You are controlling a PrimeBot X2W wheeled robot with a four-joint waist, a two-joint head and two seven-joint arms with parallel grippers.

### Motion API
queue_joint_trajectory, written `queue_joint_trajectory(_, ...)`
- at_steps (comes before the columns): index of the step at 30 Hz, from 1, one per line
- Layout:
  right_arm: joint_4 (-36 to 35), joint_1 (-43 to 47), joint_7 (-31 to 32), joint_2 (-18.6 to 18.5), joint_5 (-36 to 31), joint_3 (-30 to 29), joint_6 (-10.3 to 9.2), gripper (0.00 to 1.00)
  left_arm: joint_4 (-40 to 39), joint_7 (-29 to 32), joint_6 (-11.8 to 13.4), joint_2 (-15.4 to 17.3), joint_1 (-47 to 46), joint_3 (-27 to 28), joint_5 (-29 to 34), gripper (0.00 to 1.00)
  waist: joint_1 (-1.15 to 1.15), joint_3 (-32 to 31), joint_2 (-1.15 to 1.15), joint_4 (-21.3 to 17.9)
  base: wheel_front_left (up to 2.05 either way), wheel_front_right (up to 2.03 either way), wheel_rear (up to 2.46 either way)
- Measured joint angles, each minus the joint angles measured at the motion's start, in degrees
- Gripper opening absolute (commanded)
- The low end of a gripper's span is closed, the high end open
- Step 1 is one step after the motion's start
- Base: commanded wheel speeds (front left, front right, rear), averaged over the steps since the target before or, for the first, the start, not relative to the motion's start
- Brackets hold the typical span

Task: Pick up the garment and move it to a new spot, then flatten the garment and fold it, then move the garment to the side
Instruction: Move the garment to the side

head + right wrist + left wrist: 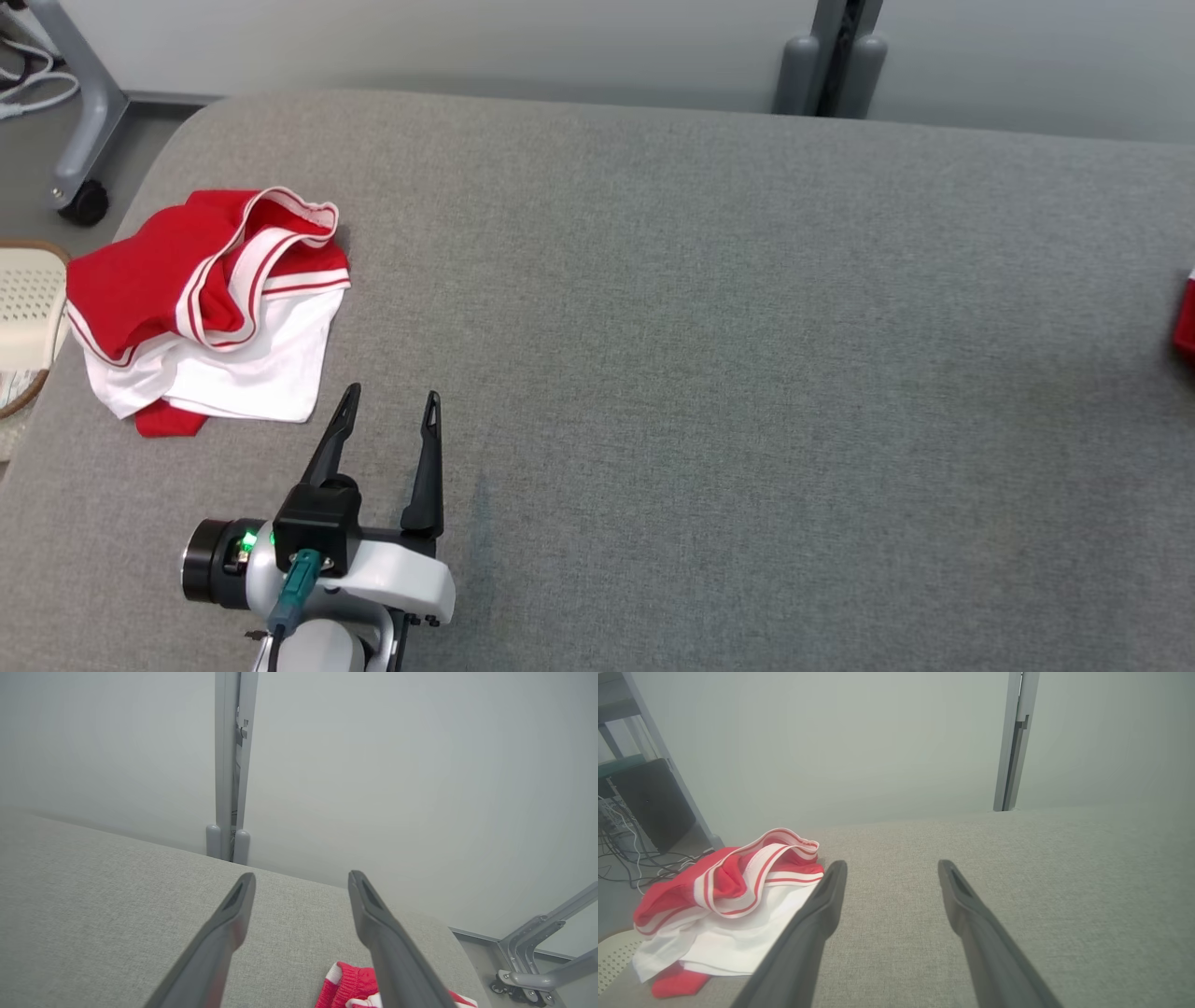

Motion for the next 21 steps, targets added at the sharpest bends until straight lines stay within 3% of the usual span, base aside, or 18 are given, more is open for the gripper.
queue_joint_trajectory(5, -6.75, 4.54, -2.09, 3.66, 2.72, -2.96, 0.0, 1.0, -0.85, 0.0, -0.01, 0.02, 1.96, 1.92, 0.48, 1.0, 0.0, -3.45, 0.0, -1.85, 0.0, 0.0, 0.0)
queue_joint_trajectory(9, -18.05, 10.25, -2.33, 6.65, 0.89, -9.73, 0.0, 1.0, -1.92, -0.01, 0.18, 0.02, 3.4, 3.47, 0.65, 1.0, 0.0, -5.73, 0.0, -3.39, 0.0, 0.0, 0.0)
queue_joint_trajectory(10, -18.05, 10.25, -2.33, 6.65, 0.89, -9.73, 0.0, 1.0, -1.92, -0.01, 0.18, 0.02, 3.4, 3.47, 0.65, 1.0, 0.0, -5.73, 0.0, -3.39, 0.0, 0.0, 0.0)
queue_joint_trajectory(17, -34.49, 27.84, -2.36, 15.14, -9.69, -24.37, 0.0, 1.0, -3.64, -0.01, 0.23, 0.02, 5.14, 4.43, 0.75, 1.0, 0.0, -8.71, 0.0, -5.01, 0.0, 0.0, 0.0)
queue_joint_trajectory(21, -41.72, 34.82, -2.48, 20.52, -15.12, -29.7, 0.0, 1.0, -4.65, -0.01, 0.15, 0.0, 5.46, 4.35, 1.64, 1.0, 0.0, -9.04, 0.0, -5.75, 0.0, 0.0, 0.0)
